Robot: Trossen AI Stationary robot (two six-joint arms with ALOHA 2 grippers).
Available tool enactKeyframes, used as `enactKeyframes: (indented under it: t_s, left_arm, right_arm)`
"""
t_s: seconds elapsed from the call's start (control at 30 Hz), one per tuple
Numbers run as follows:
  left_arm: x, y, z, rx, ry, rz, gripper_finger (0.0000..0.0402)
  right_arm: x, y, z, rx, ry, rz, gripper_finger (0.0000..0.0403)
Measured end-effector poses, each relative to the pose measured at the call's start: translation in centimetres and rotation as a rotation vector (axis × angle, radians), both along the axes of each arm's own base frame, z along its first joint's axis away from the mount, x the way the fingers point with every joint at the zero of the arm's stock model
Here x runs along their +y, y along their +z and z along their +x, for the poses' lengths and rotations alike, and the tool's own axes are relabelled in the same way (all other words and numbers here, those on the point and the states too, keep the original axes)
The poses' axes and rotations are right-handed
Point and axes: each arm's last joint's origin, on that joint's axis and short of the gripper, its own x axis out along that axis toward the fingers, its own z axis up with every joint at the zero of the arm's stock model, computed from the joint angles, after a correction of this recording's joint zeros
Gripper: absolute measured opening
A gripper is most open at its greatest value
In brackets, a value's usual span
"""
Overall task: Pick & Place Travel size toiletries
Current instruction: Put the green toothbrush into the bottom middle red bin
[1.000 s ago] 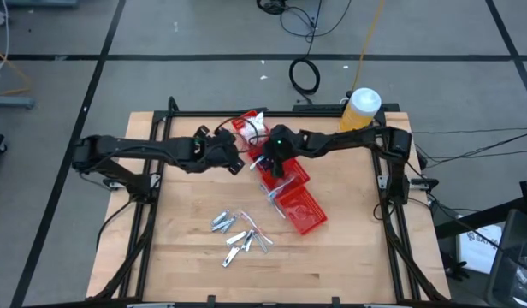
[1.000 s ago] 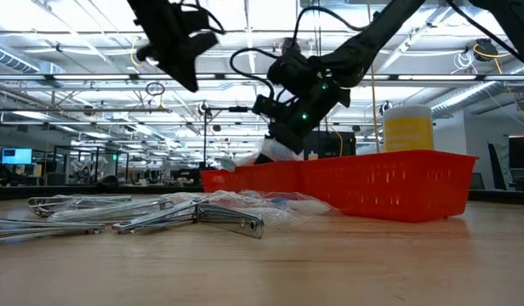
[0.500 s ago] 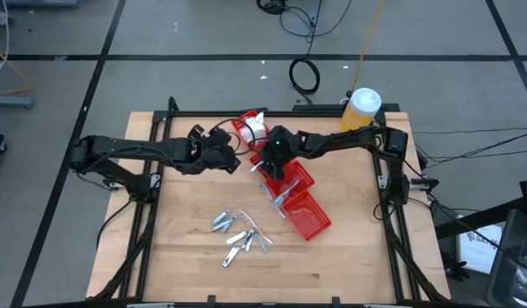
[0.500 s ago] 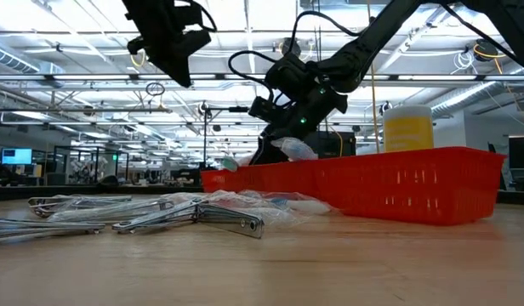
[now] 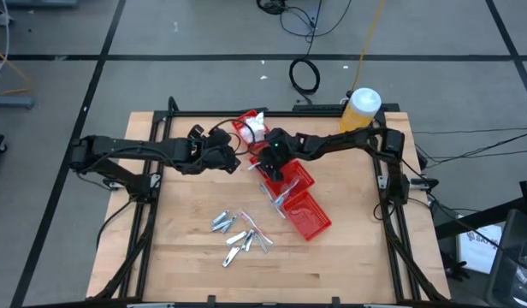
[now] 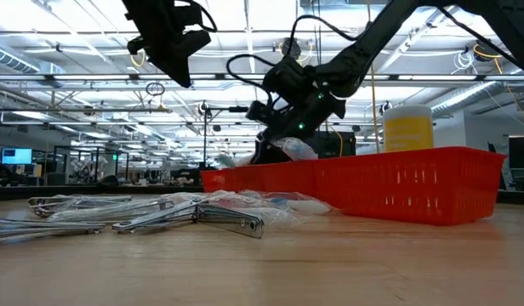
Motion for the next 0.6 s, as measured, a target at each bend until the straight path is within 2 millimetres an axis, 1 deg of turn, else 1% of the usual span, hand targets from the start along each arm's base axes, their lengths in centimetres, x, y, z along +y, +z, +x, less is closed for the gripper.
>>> enactKeyframes:
  t_s: [0.1, 0.17, 0.27, 0.4, 0.6]
  left_arm:
    - [0.0, 0.0, -0.01, 0.001, 0.0, 0.0, 0.0021]
    - [0.0, 0.0, -0.01, 0.001, 0.0, 0.001, 0.0021]
    - [0.0, 0.0, -0.01, 0.001, 0.001, 0.001, 0.0021]
    - [0.0, 0.0, -0.01, 0.001, 0.001, 0.002, 0.0021]
    - [0.0, 0.0, -0.02, 0.002, 0.001, 0.002, 0.0021]
  right_arm:
    - [0.06, -0.77, 0.32, 0.0, 0.012, -0.013, 0.0054]
    - [0.1, -0.99, 0.2, 0.015, 0.014, -0.009, 0.0052]
    - [0.07, -0.92, 0.23, 0.01, 0.02, -0.02, 0.0046]
    - [0.06, -0.62, 0.27, -0.005, 0.021, -0.028, 0.0017]
    - [0.43, 0.01, 0.83, -0.065, 0.009, -0.075, 0.0023]
